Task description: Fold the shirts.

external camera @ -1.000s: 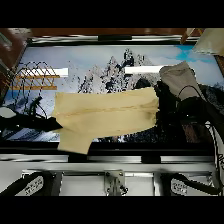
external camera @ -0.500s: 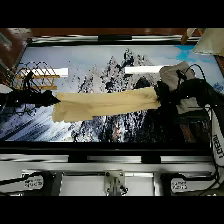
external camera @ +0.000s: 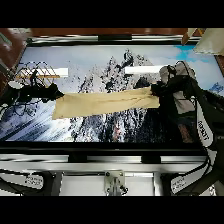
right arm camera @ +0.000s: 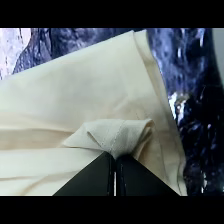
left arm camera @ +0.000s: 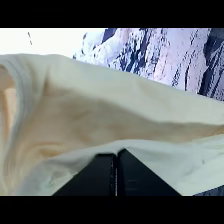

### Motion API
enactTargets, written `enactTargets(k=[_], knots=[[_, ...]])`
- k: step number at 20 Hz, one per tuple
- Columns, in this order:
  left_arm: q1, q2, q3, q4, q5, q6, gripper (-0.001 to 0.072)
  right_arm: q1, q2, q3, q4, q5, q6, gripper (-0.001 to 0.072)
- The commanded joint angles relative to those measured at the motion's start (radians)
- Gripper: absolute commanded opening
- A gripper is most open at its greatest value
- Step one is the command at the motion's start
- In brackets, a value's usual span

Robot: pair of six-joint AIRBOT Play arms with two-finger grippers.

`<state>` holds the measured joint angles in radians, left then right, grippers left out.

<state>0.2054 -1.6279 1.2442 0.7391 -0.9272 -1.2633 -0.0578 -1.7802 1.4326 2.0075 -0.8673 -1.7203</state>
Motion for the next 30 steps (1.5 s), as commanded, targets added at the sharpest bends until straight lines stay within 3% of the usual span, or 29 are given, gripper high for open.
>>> enactTargets(k=[1, 2, 3, 4, 6, 12, 17, 19, 20, 23, 24, 25, 27, 29, 30], knots=[[-0.015, -0.014, 0.005, -0.007, 0.026, -0.006, 0.0067, 0.006, -0.009, 0.008, -0.004, 0.016, 0.007, 0.0179], [-0.016, -0.014, 0.005, -0.007, 0.018, -0.006, 0.0186, 0.006, -0.003, 0.008, 0.0, 0.005, 0.006, 0.0405], [-0.014, -0.013, 0.008, -0.007, 0.0, -0.006, 0.0446, 0.006, 0.009, 0.008, -0.002, -0.006, 0.004, 0.0522], [-0.01, -0.013, 0.017, -0.006, -0.029, -0.006, 0.0618, 0.003, 0.024, 0.008, -0.007, -0.009, 0.001, 0.0522], [0.004, -0.013, 0.046, -0.006, -0.086, -0.006, 0.0614, -0.01, 0.058, 0.008, -0.064, -0.007, 0.01, 0.0674], [-0.002, 0.022, 0.115, -0.018, -0.288, -0.005, 0.0604, -0.027, -0.013, 0.008, -0.084, -0.106, 0.056, 0.0675], [-0.027, 0.132, 0.115, -0.026, -0.269, -0.002, 0.0604, -0.025, -0.066, 0.008, 0.068, -0.063, 0.06, 0.0675], [-0.038, 0.152, 0.115, -0.026, -0.244, -0.002, 0.0604, -0.021, -0.08, 0.008, 0.117, -0.082, 0.072, 0.0668], [-0.044, 0.154, 0.115, -0.027, -0.239, -0.002, 0.0604, -0.014, -0.086, 0.008, 0.132, -0.104, 0.071, 0.0607], [-0.067, 0.154, 0.114, -0.034, -0.235, -0.002, 0.0604, 0.017, -0.092, 0.008, 0.132, -0.163, 0.035, 0.0304], [-0.079, 0.154, 0.114, -0.034, -0.235, -0.002, 0.0604, 0.028, -0.084, 0.008, 0.134, -0.177, 0.014, 0.0154], [-0.093, 0.154, 0.114, -0.034, -0.235, -0.002, 0.0592, 0.034, -0.072, 0.008, 0.134, -0.186, 0.008, 0.0071], [-0.138, 0.147, 0.114, -0.033, -0.236, -0.002, 0.0536, 0.036, -0.021, 0.008, 0.136, -0.206, -0.01, 0.007], [-0.203, 0.125, 0.11, -0.033, -0.23, -0.002, 0.0114, 0.036, 0.062, 0.008, 0.134, -0.224, -0.016, 0.007], [-0.245, 0.106, 0.108, -0.033, -0.216, -0.002, 0.0032, 0.036, 0.116, 0.008, 0.135, -0.234, -0.016, 0.007]])
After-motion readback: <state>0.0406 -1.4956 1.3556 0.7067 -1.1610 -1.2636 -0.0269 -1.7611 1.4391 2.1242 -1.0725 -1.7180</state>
